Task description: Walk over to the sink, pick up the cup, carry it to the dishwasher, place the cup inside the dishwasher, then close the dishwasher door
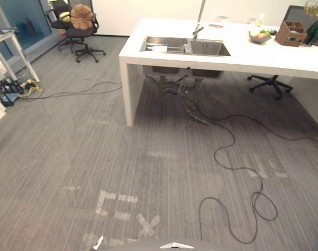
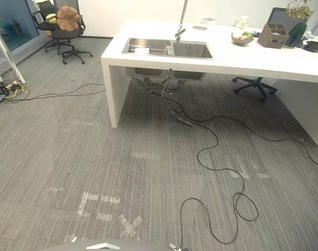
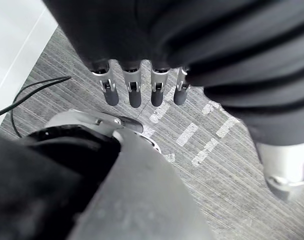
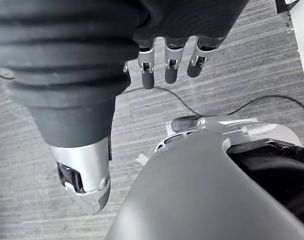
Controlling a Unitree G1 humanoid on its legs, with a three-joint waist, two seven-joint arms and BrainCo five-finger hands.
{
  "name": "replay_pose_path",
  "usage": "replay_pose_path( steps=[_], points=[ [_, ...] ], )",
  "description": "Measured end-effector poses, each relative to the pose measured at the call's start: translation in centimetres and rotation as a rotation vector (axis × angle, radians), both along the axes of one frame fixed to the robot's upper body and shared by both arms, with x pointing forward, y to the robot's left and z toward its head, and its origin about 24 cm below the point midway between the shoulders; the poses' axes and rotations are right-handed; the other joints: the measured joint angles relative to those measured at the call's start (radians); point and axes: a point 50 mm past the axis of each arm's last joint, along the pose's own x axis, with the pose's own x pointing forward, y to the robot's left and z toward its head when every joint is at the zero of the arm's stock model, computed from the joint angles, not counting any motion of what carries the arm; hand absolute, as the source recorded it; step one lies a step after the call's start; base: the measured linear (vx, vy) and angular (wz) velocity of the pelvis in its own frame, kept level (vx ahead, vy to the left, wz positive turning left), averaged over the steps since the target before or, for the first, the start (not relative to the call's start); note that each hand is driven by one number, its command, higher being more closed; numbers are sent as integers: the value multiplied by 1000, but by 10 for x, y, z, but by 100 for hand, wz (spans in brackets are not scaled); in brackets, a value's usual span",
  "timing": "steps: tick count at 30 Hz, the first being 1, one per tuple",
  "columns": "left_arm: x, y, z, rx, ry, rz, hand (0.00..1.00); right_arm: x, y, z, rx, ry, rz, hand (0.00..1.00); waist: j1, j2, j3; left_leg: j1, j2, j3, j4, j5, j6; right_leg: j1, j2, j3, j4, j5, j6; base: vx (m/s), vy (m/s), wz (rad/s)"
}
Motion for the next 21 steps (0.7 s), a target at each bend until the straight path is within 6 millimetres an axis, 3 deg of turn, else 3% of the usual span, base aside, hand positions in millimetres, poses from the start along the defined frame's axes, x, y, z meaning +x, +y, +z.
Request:
replay_pose_path(
  steps=[6, 21],
  points=[
    [4, -1, -1, 69, -28, -84, 0, 1, -2, 0, 71, -3, -6, 0, -8, 9, 9, -6, 0, -11, 0, 10, 5, 0, 2, -7, -6, 5, -8, -73, -26, 3],
    [6, 4, 0, 138, -60, -91, 0, -1, 6, 0, 221, -33, -115, 0, -22, -6, 23, -15, -3, -5, -1, 8, 3, -2, 1, -3, -16, 17, -9, -31, -1, 0]
  ],
)
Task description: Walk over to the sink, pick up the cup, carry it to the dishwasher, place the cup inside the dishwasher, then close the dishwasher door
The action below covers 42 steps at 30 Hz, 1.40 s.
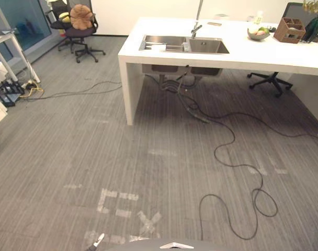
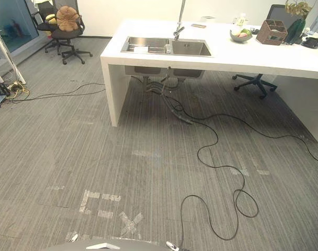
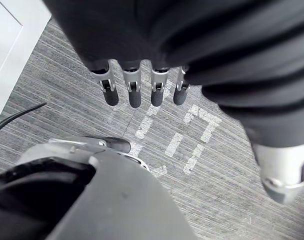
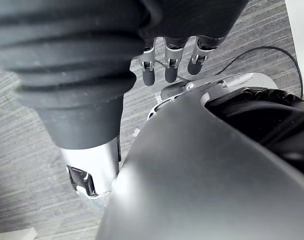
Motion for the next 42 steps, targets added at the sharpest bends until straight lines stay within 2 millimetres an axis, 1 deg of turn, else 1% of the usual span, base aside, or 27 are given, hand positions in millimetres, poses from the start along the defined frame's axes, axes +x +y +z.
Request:
replay_pose_path(
  steps=[5, 10, 21, 27, 29, 30, 31, 32, 33, 34, 35, 36, 37, 38, 39, 40, 41, 42],
  points=[
    [2, 1, 1, 9, -33, 2, 0, 2, 1, 0, -5, -18, 0, 0, -1, -4, 7, 8, 0, 9, 0, 3, 5, 2, 1, 7, 1, 1, 0, 2, -7, -4],
    [5, 1, 1, 3, -59, 41, 0, 5, 2, 1, -19, -54, 21, 0, -2, -10, 16, 11, 0, 16, 0, 3, 5, 0, 1, 18, 1, 2, 0, -22, -6, -6],
    [2, 1, 1, -5, -50, 81, 0, 6, 2, 1, -21, -66, 23, 0, -5, -9, 18, 13, 0, 20, 0, -1, 0, -1, 1, 26, -4, 3, 1, -30, -9, -1],
    [3, 3, 1, 72, -47, 55, 0, 8, 2, 1, -23, -68, 23, 0, -10, -4, 21, 17, -1, 18, 0, -7, 2, -3, -2, 28, 11, 0, 1, -7, -3, -1],
    [4, 2, 1, 90, -46, 45, 0, 10, 0, 2, -26, -73, 18, 0, -13, -2, 30, 21, -3, 14, 1, -12, 6, -40, -14, 26, 101, -52, 14, 11, 18, 5],
    [4, 2, 1, 94, -45, 40, 0, 12, 0, 3, -19, -84, -5, 0, -18, -4, 42, 32, -11, 7, 1, -21, 16, -71, -34, 21, 204, -101, 27, 29, 38, 17],
    [5, 3, 1, 95, -48, 39, 0, 14, 1, 3, -16, -95, -16, 0, -21, -8, 51, 37, -21, -1, 1, -25, 22, -92, -55, 19, 286, -135, 41, 19, 62, 18],
    [6, 2, 2, 95, -55, 37, 0, 19, 0, 5, -21, -111, -26, 0, -22, -4, 62, 50, -28, -6, 0, -32, 32, -142, -80, 13, 422, -156, 53, 3, 60, 13],
    [7, 1, 2, 92, -57, 36, 0, 22, -2, 6, -25, -124, -42, 0, -22, -1, 69, 58, -28, -9, 1, -37, 39, -197, -99, 1, 546, -154, 47, 2, 64, 10],
    [9, 1, 2, 93, -65, 38, 0, 26, -2, 7, -22, -136, -54, 0, -24, -1, 75, 66, -27, -11, 1, -38, 42, -230, -112, -6, 608, -160, 32, 69, 41, 14],
    [10, 4, 3, 102, -73, 59, 0, 28, 1, 7, -10, -147, -72, 0, -26, -3, 90, 92, -26, -15, 1, -45, 49, -258, -123, -10, 664, -194, 16, 91, 21, 12],
    [10, 4, 3, 109, -73, 63, 0, 27, 2, 7, -8, -146, -74, 0, -25, -6, 90, 101, -22, -17, 1, -49, 48, -262, -121, -11, 651, -207, 17, 143, -6, 15],
    [9, 5, 3, 114, -69, 69, 0, 27, 2, 7, -5, -148, -80, 0, -27, -7, 92, 112, -9, -29, 1, -60, 46, -268, -109, -14, 588, -210, 16, 149, -34, 20],
    [10, 5, 3, 117, -70, 73, 0, 26, 2, 7, 1, -156, -111, 0, -32, -4, 93, 115, 10, -42, 2, -68, 40, -285, -92, -13, 508, -192, 16, 179, -48, 23],
    [12, 5, 4, 118, -75, 73, 0, 27, 2, 7, 3, -165, -127, 0, -32, -2, 95, 116, 21, -46, 2, -72, 35, -299, -83, -11, 467, -172, 19, 236, -71, 24],
    [17, 6, 4, 118, -88, 82, 0, 27, 2, 7, 7, -180, -158, 0, -32, 5, 107, 121, 46, -53, 7, -81, 20, -318, -64, -10, 367, -111, 24, 222, -73, 14],
    [20, 6, 5, 118, -97, 101, 0, 27, 3, 7, 13, -183, -172, 0, -31, 2, 114, 124, 56, -55, 8, -88, 12, -328, -57, -11, 315, -73, 33, 277, -108, 12],
    [25, 8, 6, 123, -114, 130, 0, 28, 6, 7, 20, -192, -183, 0, -28, -8, 131, 143, 73, -59, 8, -104, -7, -341, -51, -11, 234, -10, 35, 291, -145, 8]
  ],
)
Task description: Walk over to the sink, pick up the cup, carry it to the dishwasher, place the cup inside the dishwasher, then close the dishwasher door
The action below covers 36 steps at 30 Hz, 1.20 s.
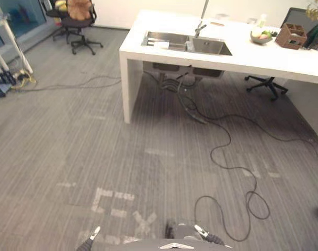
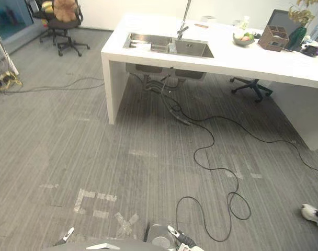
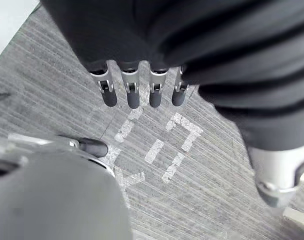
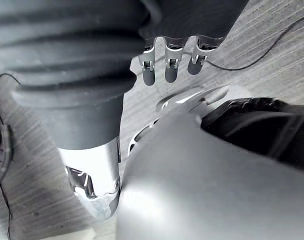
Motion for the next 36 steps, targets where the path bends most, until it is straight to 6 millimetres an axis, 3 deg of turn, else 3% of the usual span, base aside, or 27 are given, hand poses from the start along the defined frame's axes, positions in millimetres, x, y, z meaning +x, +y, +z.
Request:
replay_pose_path(
  steps=[1, 3, 5, 6, 7, 8, 11, 12, 13, 14, 15, 17, 18, 19, 20, 21, 22, 24, 25, 27, 29, 30, 32, 33, 34, 35, 36],
  points=[
    [3, 4, 1, 16, -15, 17, 0, 2, 4, 0, 8, -9, -2, 0, 1, -18, 13, 9, 10, -3, 38, -41, -18, -9, -5, 1, -43, 34, -1, 377, -214, 5],
    [8, 6, 4, 52, -37, 0, 0, 0, 6, 1, 11, -18, -6, 0, 8, -28, 20, 21, 25, -6, 129, -138, -46, -9, -21, 5, -43, 50, -7, 461, -279, 7],
    [15, 4, 6, 86, -68, -42, 0, -3, 5, 2, 7, -34, -24, 0, 11, -24, 16, 56, 38, -19, 178, -215, -63, -12, -36, 11, 37, 38, -41, 486, -266, 26],
    [18, 0, 6, 97, -72, -60, 0, -4, 1, 3, 10, -44, -33, 0, 1, -8, 1, 81, 59, -35, 179, -252, -72, -22, -24, 7, 105, 65, -68, 525, -277, 34],
    [13, -12, 2, 73, -52, -65, 0, -5, -11, 5, -14, -49, -33, 0, -1, 44, -33, 87, 106, -55, 207, -247, -79, -30, 18, -6, 152, 14, -78, 832, -355, 16],
    [13, -18, 2, 61, -56, -57, 0, -5, -15, 5, -21, -43, -31, 0, 3, 59, -44, 67, 125, -64, 259, -228, -89, -29, 36, -6, 156, -3, -94, 705, -275, -21],
    [16, -21, 2, 74, -60, -83, 0, 7, -15, 7, -20, -67, -15, 0, 1, 79, -60, -88, 167, -91, 651, -41, -103, 70, 88, -1, 109, -71, -116, 777, -309, -26],
    [20, -21, 3, 96, -76, -101, 0, 10, -14, 7, -17, -69, -5, 0, 4, 77, -51, -175, 210, -79, 871, -8, -114, 155, 120, 8, 49, -87, -132, 537, -168, -9],
    [23, -20, 5, 106, -95, -110, 0, 12, -13, 7, -12, -67, -1, 0, 9, 79, -48, -218, 227, -72, 974, -43, -109, 203, 136, 12, 15, -92, -139, 752, -224, -17],
    [33, -17, 10, 147, -147, -139, 0, 15, -3, 5, 18, -54, 26, 0, 28, 62, -36, -309, 224, -66, 1123, -116, -110, 313, 148, 22, -43, -104, -140, 572, -147, -20],
    [40, -16, 13, 181, -178, -167, 0, 17, 0, 5, 31, -44, 46, 0, 37, 52, -32, -369, 206, -57, 1143, -151, -103, 364, 148, 33, -64, -110, -144, 673, -156, -33],
    [59, -19, 23, 261, -267, -251, 0, 29, 9, 6, 55, -51, 84, 0, 67, 43, -21, -487, 167, 18, 1036, -208, -80, 439, 130, 66, -79, -124, -138, 438, -20, -52],
    [66, -20, 26, 289, -297, -285, 0, 32, 13, 6, 64, -59, 83, 0, 71, 35, -16, -510, 146, 43, 961, -207, -77, 458, 115, 70, -80, -136, -125, 477, 40, -54],
    [74, -25, 31, 338, -337, -356, 0, 35, 16, 7, 74, -76, 83, 0, 72, 29, -10, -540, 103, 88, 766, -167, -63, 493, 88, 76, -79, -171, -102, 485, 79, -31],
    [76, -28, 33, 364, -359, -392, 0, 37, 15, 8, 71, -86, 83, 0, 71, 36, -11, -543, 83, 105, 647, -113, -58, 505, 85, 84, -77, -195, -91, 491, 102, -41],
    [81, -38, 39, 413, -416, -476, 0, 40, 6, 11, 48, -101, 91, 0, 76, 75, -12, -548, 70, 95, 401, 78, -37, 527, 107, 112, -69, -260, -71, 607, 217, -43],
    [83, -45, 41, 449, -444, -555, 0, 38, 8, 10, 47, -87, 87, 0, 80, 73, -9, -525, 43, 96, 378, 152, 29, 549, 89, 161, -74, -299, -80, 511, 194, -23],
    [98, -49, 51, 517, -518, -617, 0, 38, 16, 9, 64, -85, 122, 0, 64, 40, -19, -553, 31, 109, 394, 114, 6, 540, 107, 219, -77, -293, -99, 499, 145, 29],
    [125, -62, 77, 621, -702, -698, 0, 41, 20, 8, 67, -84, 132, 0, 79, 37, 3, -609, 29, 101, 490, 65, 37, 534, 112, 240, -85, -272, -132, 399, 117, 32],
    [141, -75, 101, 687, -846, -753, 0, 45, 20, 9, 61, -87, 143, 0, 69, 35, 5, -603, 5, 106, 502, 43, 75, 536, 90, 270, -66, -259, -112, 359, 149, 22],
    [158, -87, 139, 752, -1044, -757, 0, 44, 20, 8, 55, -84, 151, 0, 66, 34, 4, -543, -27, 114, 452, 26, 83, 504, 70, 288, 53, -248, -93, 338, 142, 9],
    [166, -92, 166, 776, -1179, -756, 0, 38, 19, 6, 48, -62, 142, 0, 62, 32, -6, -487, -51, 117, 395, 22, 81, 470, 58, 284, 175, -231, -61, 424, 147, 4],
    [172, -99, 198, 804, -1345, -793, 0, 26, 12, 4, 22, -40, 87, 0, 57, 28, -43, -407, -82, 117, 311, 15, 80, 361, 38, 273, 435, -156, 73, 409, 124, 4],
    [176, -104, 214, 810, -1420, -844, 0, 26, 8, 6, 4, -49, 75, 0, 45, 27, -56, -351, -95, 108, 274, 4, 82, 285, 5, 245, 616, -48, 189, 391, 106, 3],
    [180, -108, 226, 817, -1477, -906, 0, 26, 4, 7, -11, -63, 58, 0, 38, 15, -64, -299, -110, 106, 252, -10, 75, 196, -55, 178, 811, -19, 151, 467, 122, 2],
    [181, -110, 230, 819, -1493, -940, 0, 27, 0, 9, -25, -70, 51, 0, 37, 11, -68, -274, -114, 107, 241, -18, 72, 157, -88, 141, 883, -26, 116, 371, 76, -2],
    [182, -117, 233, 816, -1510, -1002, 0, 29, -5, 11, -50, -76, 51, 0, 27, 9, -70, -215, -114, 109, 214, -23, 70, 101, -127, 83, 961, -71, 36, 293, 40, 0]
  ],
)
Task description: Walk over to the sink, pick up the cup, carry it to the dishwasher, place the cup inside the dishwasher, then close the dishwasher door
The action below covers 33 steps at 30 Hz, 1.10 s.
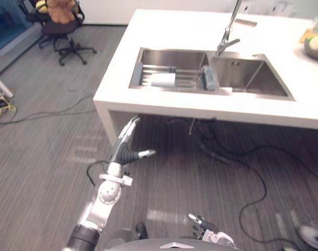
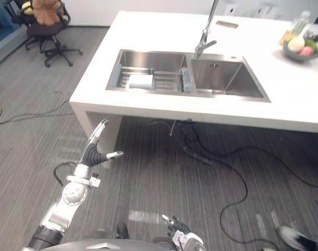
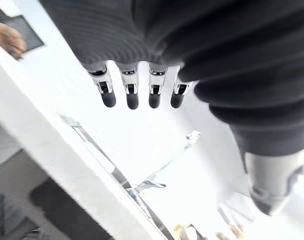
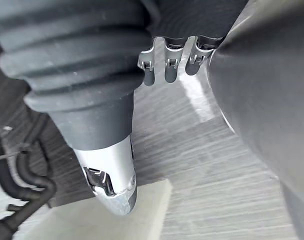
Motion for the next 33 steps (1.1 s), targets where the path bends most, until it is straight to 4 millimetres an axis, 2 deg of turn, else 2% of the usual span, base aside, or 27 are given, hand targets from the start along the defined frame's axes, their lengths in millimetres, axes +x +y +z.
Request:
replay_pose_path(
  steps=[1, 2, 4, 5, 7, 8, 9, 10, 11, 12, 13, 15, 17, 18, 19, 20, 21, 23, 25, 26, 27, 28, 29, 33],
  points=[
    [1, -7, 2, 30, -8, -33, 0, 0, -2, 1, -5, -7, -12, 0, -6, 6, 1, 39, 8, -2, -18, -2, -4, -33, -3, -25, -1, -49, -25, 361, 8, 5],
    [5, -16, 8, 66, -28, -71, 0, 1, -1, 2, 0, -23, -26, 0, -14, 8, -2, 73, 26, -5, -32, -7, -14, -75, 9, -58, -67, -122, -36, 343, -62, 7],
    [12, -29, 20, 113, -68, -120, 0, 4, 3, 2, 16, -41, -46, 0, -26, 6, -4, 100, 66, -10, -32, -27, -47, -110, 44, -114, -278, -183, -69, 334, -124, 2],
    [18, -35, 29, 143, -97, -141, 0, 6, 9, 2, 30, -50, -48, 0, -34, 7, -4, 120, 94, -10, -32, -43, -74, -123, 70, -141, -449, -184, -80, 328, -197, -5],
    [26, -40, 41, 174, -132, -152, 0, 7, 10, 5, 30, -70, -47, 0, -53, 10, -1, 151, 126, -9, -30, -68, -111, -136, 92, -140, -628, -138, -84, 373, -277, -4],
    [29, -44, 48, 192, -157, -159, 0, 7, 12, 6, 36, -81, -53, 0, -60, 10, -1, 165, 140, -10, -21, -88, -130, -138, 96, -123, -707, -94, -78, 360, -328, 8],
    [33, -49, 58, 217, -197, -172, 0, 4, 15, 6, 42, -85, -53, 0, -64, -4, -5, 169, 153, -14, 21, -139, -152, -121, 92, -58, -828, -12, -59, 378, -383, 8],
    [35, -52, 61, 220, -202, -175, 0, 1, 17, 6, 46, -81, -53, 0, -65, -9, -13, 185, 171, -16, 66, -194, -181, -109, 99, -50, -823, 99, -80, 385, -390, 4],
    [34, -56, 60, 210, -182, -176, 0, 0, 10, 7, 25, -80, -50, 0, -68, 24, -19, 189, 204, -5, 75, -200, -191, -106, 121, -56, -800, 75, -67, 375, -349, 10],
    [33, -65, 59, 223, -167, -199, 0, -4, 2, 7, 1, -68, -44, 0, -79, 46, -30, 193, 226, 20, 72, -186, -208, -115, 128, -74, -754, 21, -87, 353, -274, 22],
    [32, -72, 60, 237, -164, -216, 0, -5, -2, 8, -8, -59, -39, 0, -82, 57, -35, 210, 232, 23, 60, -160, -212, -116, 127, -84, -708, -23, -105, 336, -253, 28],
    [33, -77, 60, 263, -142, -224, 0, -7, -2, 7, -1, -41, -32, 0, -81, 66, -42, 237, 246, 15, 69, -118, -234, -84, 131, -100, -679, -73, -117, 337, -277, 21],
    [35, -76, 60, 274, -121, -211, 0, -11, -1, 5, 11, -15, -26, 0, -75, 66, -45, 214, 280, -1, 180, -102, -250, -37, 151, -111, -697, -100, -126, 329, -273, 12],
    [37, -75, 60, 283, -104, -200, 0, -14, -1, 5, 17, 0, -24, 0, -70, 74, -51, 161, 311, -16, 312, -83, -267, -3, 162, -121, -722, -107, -129, 233, -157, 16],
    [39, -75, 61, 296, -87, -200, 0, -18, -2, 5, 11, 11, -16, 0, -68, 72, -49, 80, 347, -37, 489, -41, -254, 37, 171, -139, -755, -109, -134, 222, -128, 21],
    [39, -75, 61, 300, -84, -201, 0, -20, -3, 5, 3, 20, -2, 0, -65, 76, -49, 40, 370, -42, 575, -9, -246, 57, 177, -144, -773, -109, -137, 206, -72, 19],
    [39, -75, 62, 310, -74, -202, 0, -25, -5, 4, -2, 44, 11, 0, -54, 79, -51, -27, 410, -35, 711, -9, -239, 97, 186, -152, -802, -108, -142, 195, -33, 6],
    [38, -72, 65, 333, -74, -208, 0, -31, -3, 2, 5, 80, 22, 0, -48, 69, -52, -83, 446, 11, 731, -50, -210, 166, 189, -162, -865, -97, -134, 198, -11, 1],
    [42, -66, 69, 379, -83, -203, 0, -35, -4, -1, 5, 115, 23, 0, -45, 62, -59, -105, 427, 81, 517, -47, -188, 201, 183, -153, -912, -75, -116, 192, 54, -6],
    [48, -63, 75, 415, -101, -193, 0, -35, -6, -2, 4, 124, 27, 0, -48, 70, -70, -102, 386, 96, 305, -12, -185, 190, 182, -143, -913, -68, -105, 229, 119, -6],
    [53, -55, 80, 439, -113, -168, 0, -32, -5, -2, 13, 122, 31, 0, -49, 71, -85, -67, 350, 101, 213, 0, -199, 171, 180, -108, -913, -63, -101, 224, 131, -9],
    [59, -46, 85, 461, -125, -131, 0, -27, -4, -3, 23, 119, 37, 0, -52, 60, -88, -19, 316, 108, 103, 20, -204, 151, 170, -64, -915, -56, -98, 179, 206, -5],
    [70, -26, 92, 501, -120, -51, 0, -21, -2, -3, 31, 114, 37, 0, -59, 42, -78, 46, 263, 115, -58, 79, -210, 148, 151, -38, -930, -51, -89, 94, 159, -1],
    [82, 1, 82, 610, -29, 20, 0, -21, 0, -4, 36, 121, 37, 0, -71, 37, -79, 71, 224, 97, -134, 115, -197, 164, 131, -22, -956, -47, -83, 41, 85, 25]
  ],
)
